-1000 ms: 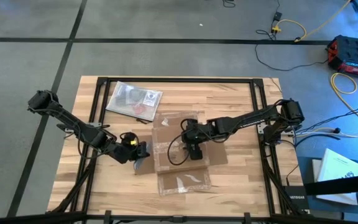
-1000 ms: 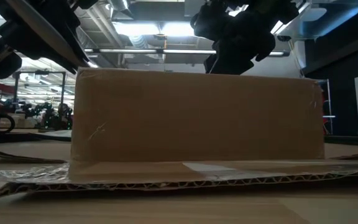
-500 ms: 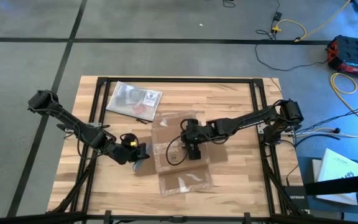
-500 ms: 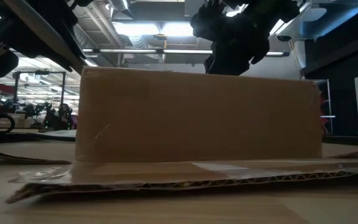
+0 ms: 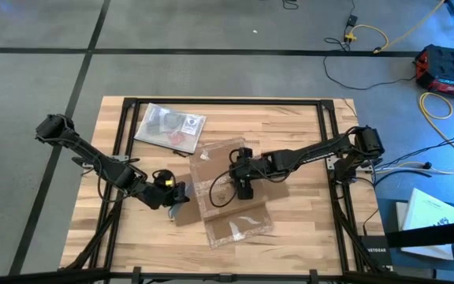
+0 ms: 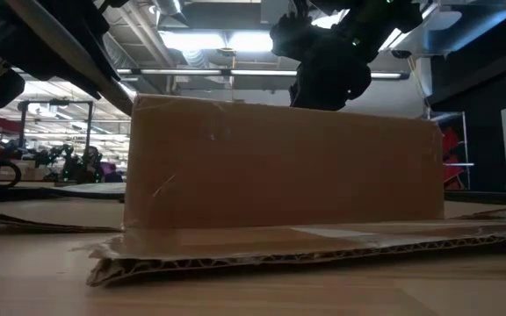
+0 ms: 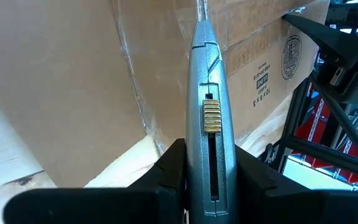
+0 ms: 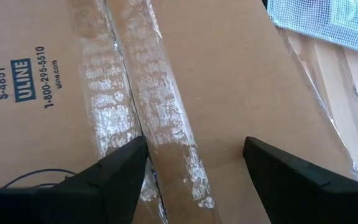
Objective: Unpack boxes
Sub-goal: Break down the box until it is fully flat
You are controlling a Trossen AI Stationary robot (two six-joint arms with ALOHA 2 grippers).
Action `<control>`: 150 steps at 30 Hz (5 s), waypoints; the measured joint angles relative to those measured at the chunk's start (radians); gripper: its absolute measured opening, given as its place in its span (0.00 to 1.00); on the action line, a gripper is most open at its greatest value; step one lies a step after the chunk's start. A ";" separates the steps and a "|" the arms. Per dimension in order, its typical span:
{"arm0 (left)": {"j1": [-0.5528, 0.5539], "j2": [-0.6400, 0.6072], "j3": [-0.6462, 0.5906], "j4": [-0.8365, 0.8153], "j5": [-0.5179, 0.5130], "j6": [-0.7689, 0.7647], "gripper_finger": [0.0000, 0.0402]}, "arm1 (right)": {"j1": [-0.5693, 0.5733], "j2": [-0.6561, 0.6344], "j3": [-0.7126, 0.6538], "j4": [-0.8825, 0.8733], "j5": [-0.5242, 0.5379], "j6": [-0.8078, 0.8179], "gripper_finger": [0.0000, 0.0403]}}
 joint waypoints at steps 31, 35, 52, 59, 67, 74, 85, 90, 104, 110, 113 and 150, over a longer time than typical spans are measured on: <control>-0.007 0.021 0.001 0.006 -0.010 0.004 0.15 | 0.155 -0.112 -0.003 0.051 -0.283 -0.194 0.64; -0.007 0.021 0.001 0.005 -0.009 0.011 0.15 | 0.220 -0.097 -0.002 0.037 -0.169 -0.253 0.64; 0.002 0.022 0.001 0.013 -0.030 0.003 0.15 | 0.241 0.005 -0.001 0.119 -0.074 -0.291 0.64; 0.009 0.022 0.000 0.023 -0.035 0.003 0.15 | 0.234 0.031 0.000 0.175 -0.060 -0.308 0.64; 0.011 0.027 -0.001 0.020 -0.055 -0.004 0.15 | 0.194 0.044 0.000 0.199 -0.030 -0.338 0.64; 0.011 0.027 -0.002 0.018 -0.053 -0.011 0.15 | 0.170 0.045 -0.001 0.218 -0.029 -0.347 0.64; 0.027 0.028 -0.002 0.027 -0.055 -0.007 0.15 | 0.170 0.075 -0.001 0.297 -0.029 -0.413 0.64; 0.041 0.028 -0.002 0.049 -0.064 0.006 0.15 | 0.169 0.075 0.000 0.331 -0.019 -0.463 0.64; 0.077 0.030 0.002 0.095 -0.056 0.053 0.15 | 0.168 0.145 0.002 0.468 0.050 -0.492 0.64; 0.078 0.045 0.002 0.115 -0.069 0.057 0.15 | 0.169 0.159 0.019 0.442 0.053 -0.494 0.64; 0.078 0.045 0.002 0.112 -0.106 0.061 0.15 | 0.170 0.159 0.025 0.414 0.056 -0.495 0.64; 0.137 0.047 0.056 -0.047 -0.006 0.071 0.15 | 0.170 0.159 0.027 0.385 0.059 -0.498 0.64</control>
